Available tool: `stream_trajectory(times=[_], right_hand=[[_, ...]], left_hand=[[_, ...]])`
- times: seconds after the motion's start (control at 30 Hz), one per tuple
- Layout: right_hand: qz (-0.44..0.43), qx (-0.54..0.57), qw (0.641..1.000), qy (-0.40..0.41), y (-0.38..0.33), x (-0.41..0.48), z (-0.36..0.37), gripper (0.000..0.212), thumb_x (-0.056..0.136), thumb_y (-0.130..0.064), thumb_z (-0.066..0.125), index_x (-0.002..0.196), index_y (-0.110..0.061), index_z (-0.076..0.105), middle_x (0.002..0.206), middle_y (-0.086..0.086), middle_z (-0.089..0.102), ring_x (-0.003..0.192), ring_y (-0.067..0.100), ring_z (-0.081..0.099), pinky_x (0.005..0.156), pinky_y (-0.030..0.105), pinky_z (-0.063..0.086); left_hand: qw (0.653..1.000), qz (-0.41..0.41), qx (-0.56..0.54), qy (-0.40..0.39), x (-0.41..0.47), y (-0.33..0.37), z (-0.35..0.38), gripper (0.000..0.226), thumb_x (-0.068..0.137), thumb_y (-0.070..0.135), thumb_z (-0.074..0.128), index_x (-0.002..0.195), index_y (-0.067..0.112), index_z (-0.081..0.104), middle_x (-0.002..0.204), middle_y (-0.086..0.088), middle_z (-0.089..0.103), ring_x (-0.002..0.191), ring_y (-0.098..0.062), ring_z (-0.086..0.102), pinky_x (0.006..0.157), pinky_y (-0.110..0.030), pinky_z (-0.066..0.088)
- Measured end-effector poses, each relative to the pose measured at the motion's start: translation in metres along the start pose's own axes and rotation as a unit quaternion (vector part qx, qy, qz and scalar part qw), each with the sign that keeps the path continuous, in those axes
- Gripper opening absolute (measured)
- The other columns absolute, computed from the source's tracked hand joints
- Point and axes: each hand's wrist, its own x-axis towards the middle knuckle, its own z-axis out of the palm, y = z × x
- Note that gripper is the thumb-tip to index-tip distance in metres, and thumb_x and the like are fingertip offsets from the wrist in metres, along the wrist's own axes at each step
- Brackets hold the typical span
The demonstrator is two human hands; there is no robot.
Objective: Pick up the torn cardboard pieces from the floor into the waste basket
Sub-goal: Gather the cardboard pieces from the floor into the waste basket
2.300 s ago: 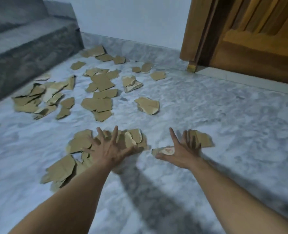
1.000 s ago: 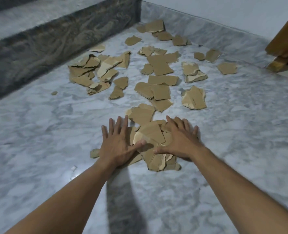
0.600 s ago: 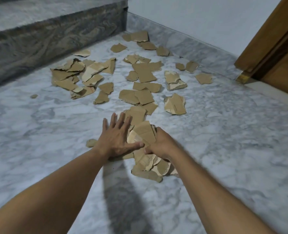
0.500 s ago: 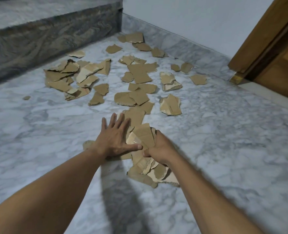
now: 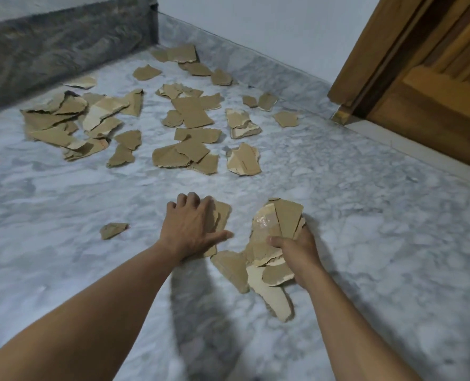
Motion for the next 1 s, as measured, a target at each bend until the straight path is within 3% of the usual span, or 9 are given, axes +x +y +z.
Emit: stream_trajectory(times=[0.07, 0.2, 0.33, 0.43, 0.6, 0.7, 0.77, 0.83, 1.0], right_hand=[[0.015, 0.038, 0.999, 0.01, 0.007, -0.006, -0.007, 0.069, 0.075, -0.012, 0.083, 0.137, -0.022, 0.054, 0.128, -0.001, 0.067, 0.114, 0.023, 0.064, 0.098, 0.043, 0.053], [-0.002, 0.081, 0.996, 0.024, 0.001, -0.016, -0.028, 0.049, 0.083, -0.008, 0.079, 0.125, -0.021, 0.058, 0.112, -0.005, 0.07, 0.102, 0.018, 0.066, 0.073, 0.027, 0.049], [-0.049, 0.043, 0.998, 0.024, -0.028, -0.025, -0.068, 0.048, 0.086, -0.015, 0.077, 0.128, -0.023, 0.053, 0.119, -0.012, 0.063, 0.109, 0.017, 0.062, 0.085, 0.031, 0.051], [-0.105, -0.049, 0.993, 0.016, -0.067, -0.034, -0.127, 0.032, 0.089, -0.016, 0.074, 0.116, -0.027, 0.058, 0.107, -0.014, 0.066, 0.108, 0.017, 0.064, 0.077, 0.024, 0.048], [-0.147, -0.185, 0.969, 0.075, -0.138, -0.068, -0.275, 0.037, 0.087, -0.011, 0.073, 0.119, -0.024, 0.062, 0.11, -0.006, 0.069, 0.102, 0.017, 0.067, 0.078, 0.028, 0.051], [-0.163, -0.203, 0.956, 0.133, -0.159, -0.109, -0.365, 0.086, 0.088, -0.002, 0.071, 0.154, -0.043, 0.035, 0.135, -0.02, 0.051, 0.107, 0.008, 0.059, 0.076, 0.019, 0.046], [-0.172, -0.192, 0.949, 0.181, -0.154, -0.133, -0.415, 0.106, 0.087, -0.001, 0.071, 0.153, -0.06, 0.014, 0.152, -0.022, 0.039, 0.121, 0.011, 0.056, 0.099, 0.031, 0.048], [-0.173, -0.174, 0.939, 0.242, -0.135, -0.152, -0.459, 0.106, 0.086, -0.002, 0.072, 0.152, -0.061, 0.014, 0.155, -0.017, 0.041, 0.133, 0.015, 0.05, 0.113, 0.042, 0.041], [-0.134, -0.125, 0.918, 0.353, -0.056, -0.192, -0.536, 0.069, 0.093, -0.012, 0.068, 0.148, -0.042, 0.038, 0.136, -0.01, 0.058, 0.125, 0.021, 0.055, 0.109, 0.048, 0.044]], left_hand=[[0.999, -0.047, -0.02, -0.009, -0.005, 0.008, -0.003, 0.103, 0.062, 0.1, 0.039, 0.13, 0.024, 0.044, 0.12, -0.007, 0.048, 0.107, -0.03, 0.05, 0.084, -0.044, 0.046], [0.987, -0.107, -0.123, -0.005, -0.012, 0.018, -0.01, 0.092, 0.061, 0.092, 0.057, 0.118, 0.022, 0.038, 0.117, -0.006, 0.052, 0.09, -0.031, 0.062, 0.069, -0.038, 0.049], [0.984, -0.059, -0.165, -0.013, -0.001, 0.043, -0.022, 0.076, 0.068, 0.088, 0.056, 0.111, 0.027, 0.04, 0.11, -0.008, 0.06, 0.084, -0.031, 0.06, 0.07, -0.038, 0.049], [0.98, -0.02, -0.196, 0.017, 0.02, 0.09, -0.051, 0.076, 0.07, 0.088, 0.052, 0.126, 0.037, 0.049, 0.112, -0.008, 0.062, 0.091, -0.031, 0.061, 0.075, -0.039, 0.052], [0.961, 0.094, -0.252, 0.068, 0.055, 0.209, -0.126, 0.073, 0.078, 0.08, 0.051, 0.145, 0.052, 0.044, 0.1, -0.001, 0.053, 0.096, -0.03, 0.06, 0.073, -0.036, 0.043], [0.935, 0.168, -0.297, 0.097, 0.062, 0.302, -0.172, 0.073, 0.077, 0.08, 0.051, 0.143, 0.05, 0.047, 0.108, -0.002, 0.055, 0.102, -0.031, 0.061, 0.075, -0.036, 0.046], [0.91, 0.226, -0.329, 0.112, 0.057, 0.366, -0.199, 0.076, 0.077, 0.081, 0.049, 0.145, 0.046, 0.048, 0.119, -0.006, 0.057, 0.104, -0.031, 0.06, 0.081, -0.039, 0.051], [0.886, 0.266, -0.364, 0.109, 0.047, 0.43, -0.219, 0.076, 0.079, 0.078, 0.051, 0.147, 0.043, 0.046, 0.13, -0.009, 0.053, 0.109, -0.03, 0.058, 0.084, -0.039, 0.051], [0.859, 0.285, -0.417, 0.081, 0.007, 0.569, -0.216, 0.073, 0.084, 0.075, 0.05, 0.149, 0.041, 0.043, 0.14, -0.016, 0.05, 0.117, -0.034, 0.056, 0.077, -0.034, 0.044]])
